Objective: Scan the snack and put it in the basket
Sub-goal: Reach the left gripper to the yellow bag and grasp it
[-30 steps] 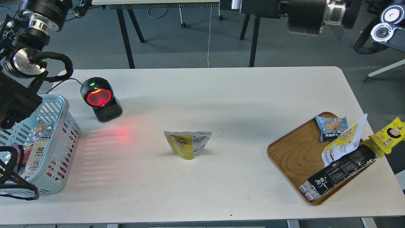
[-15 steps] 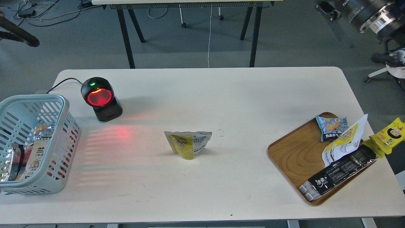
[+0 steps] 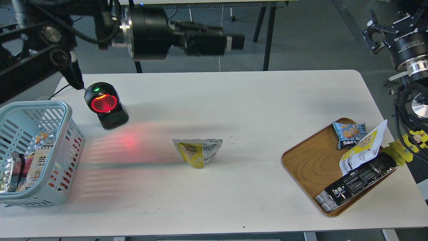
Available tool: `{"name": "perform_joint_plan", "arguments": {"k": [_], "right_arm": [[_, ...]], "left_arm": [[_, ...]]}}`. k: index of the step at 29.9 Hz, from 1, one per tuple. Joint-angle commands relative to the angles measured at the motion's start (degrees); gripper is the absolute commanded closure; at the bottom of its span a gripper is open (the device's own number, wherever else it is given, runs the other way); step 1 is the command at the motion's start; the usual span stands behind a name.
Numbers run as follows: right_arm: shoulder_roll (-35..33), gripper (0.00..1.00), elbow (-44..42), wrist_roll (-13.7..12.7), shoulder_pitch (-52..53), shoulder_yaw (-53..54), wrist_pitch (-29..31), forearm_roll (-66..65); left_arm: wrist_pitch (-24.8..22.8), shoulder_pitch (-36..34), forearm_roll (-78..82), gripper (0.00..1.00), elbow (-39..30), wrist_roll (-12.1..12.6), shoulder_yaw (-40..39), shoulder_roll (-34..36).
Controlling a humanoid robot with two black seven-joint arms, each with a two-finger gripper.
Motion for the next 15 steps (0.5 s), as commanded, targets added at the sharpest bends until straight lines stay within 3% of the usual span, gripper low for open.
{"name": "perform_joint_plan", "arguments": {"k": [1, 7, 15], "right_arm": [[1.8, 0.01, -0.1, 0.0, -1.6, 0.7, 0.2, 0.1], [1.0, 0.01, 0.6, 0.0, -2.0, 0.7, 0.2, 0.0], [0.0, 0.01, 0.7, 0.0, -2.0, 0.5, 0.3, -0.1]], "left_arm": [[0.0, 0.2, 12.6, 0.28, -3.5, 0.6, 4.0, -0.6], [0.0, 5.6, 33.8, 0.29, -5.9, 0.3, 6.5, -2.5], [0.0, 11.8, 43.5, 0.45, -5.8, 0.3, 6.3, -4.6]]}}
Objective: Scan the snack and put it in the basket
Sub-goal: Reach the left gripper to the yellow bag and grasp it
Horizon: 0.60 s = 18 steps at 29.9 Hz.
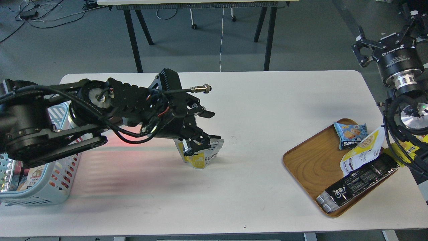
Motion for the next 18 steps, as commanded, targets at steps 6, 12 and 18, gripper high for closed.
{"name": "perform_joint_plan", "arguments": {"k": [6, 12, 18], "right_arm": [[-0.1, 0.01, 0.0, 0.0, 0.2, -0.1, 0.1, -0.1], [-0.1, 0.01, 0.0, 0.0, 0.2, 0.0, 0.2, -0.1], [0.1, 0.01, 0.0, 0.0, 0.2, 0.0, 0.1, -0.1]], "left_arm": [[0.0, 1.6, 1.5, 0.45, 0.5, 0.1, 0.4, -1.1], [0.0, 2.9, 3.4, 0.45, 0.9, 0.0, 1.2, -0.9], [0.0, 4.7, 4.1, 0.61, 2.5, -0.5, 1.4, -1.2]]}}
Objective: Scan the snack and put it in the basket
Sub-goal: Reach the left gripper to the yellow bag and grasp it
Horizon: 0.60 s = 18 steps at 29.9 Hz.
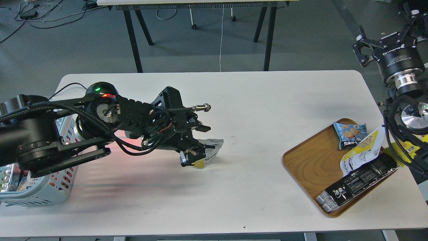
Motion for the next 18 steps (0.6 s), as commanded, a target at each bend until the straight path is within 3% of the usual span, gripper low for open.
{"name": "perform_joint_plan", "arguments": {"k": [1, 9, 18], "right_arm": [[-0.1, 0.01, 0.0, 0.0, 0.0, 0.0, 0.0, 0.0], [-0.2, 0.01, 0.0, 0.0, 0.0, 0.1, 0.0, 0.0], [-0.3, 0.01, 0.0, 0.0, 0.1, 0.1, -0.1, 0.0]], "left_arm": [[0.0, 0.4, 0.1, 0.63, 0.3, -0.3, -0.1, -0.2], [0.0, 0.6, 0.1, 0.65, 2.0, -2.1, 0.1, -0.1], [0.0, 1.4, 0.1, 0.65, 4.0, -2.2, 0.2, -1.9]]}}
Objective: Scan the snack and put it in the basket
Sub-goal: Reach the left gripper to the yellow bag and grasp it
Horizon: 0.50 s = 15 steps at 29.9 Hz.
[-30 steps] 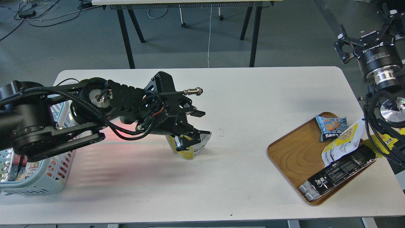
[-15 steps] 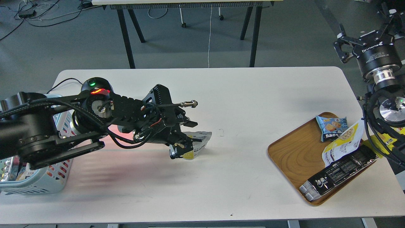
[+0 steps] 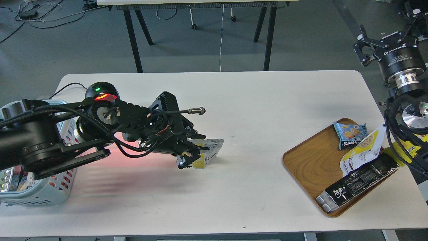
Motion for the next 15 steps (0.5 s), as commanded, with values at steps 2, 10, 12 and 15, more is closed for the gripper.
{"name": "perform_joint_plan", "arguments": {"k": [2, 10, 12, 15], "right_arm": [[0.0, 0.01, 0.0, 0.0, 0.0, -0.1, 0.0, -0.1], [0.0, 0.01, 0.0, 0.0, 0.0, -0.1, -0.1, -0.1], [0.0, 0.01, 0.0, 0.0, 0.0, -0.2, -0.1, -0.1], [0.0, 0.01, 0.0, 0.0, 0.0, -0.2, -0.1, -0.1]], "left_arm": [[0.0, 0.1, 0.0, 0.65, 0.6, 0.0, 0.0, -1.0], [0.0, 0.1, 0.0, 0.81, 3.0, -0.2, 0.0, -2.5], [0.0, 0.1, 0.0, 0.88, 4.2, -0.2, 0.0, -2.9], [0.0, 0.1, 0.0, 0.94, 4.5, -0.2, 0.1, -3.0]]}}
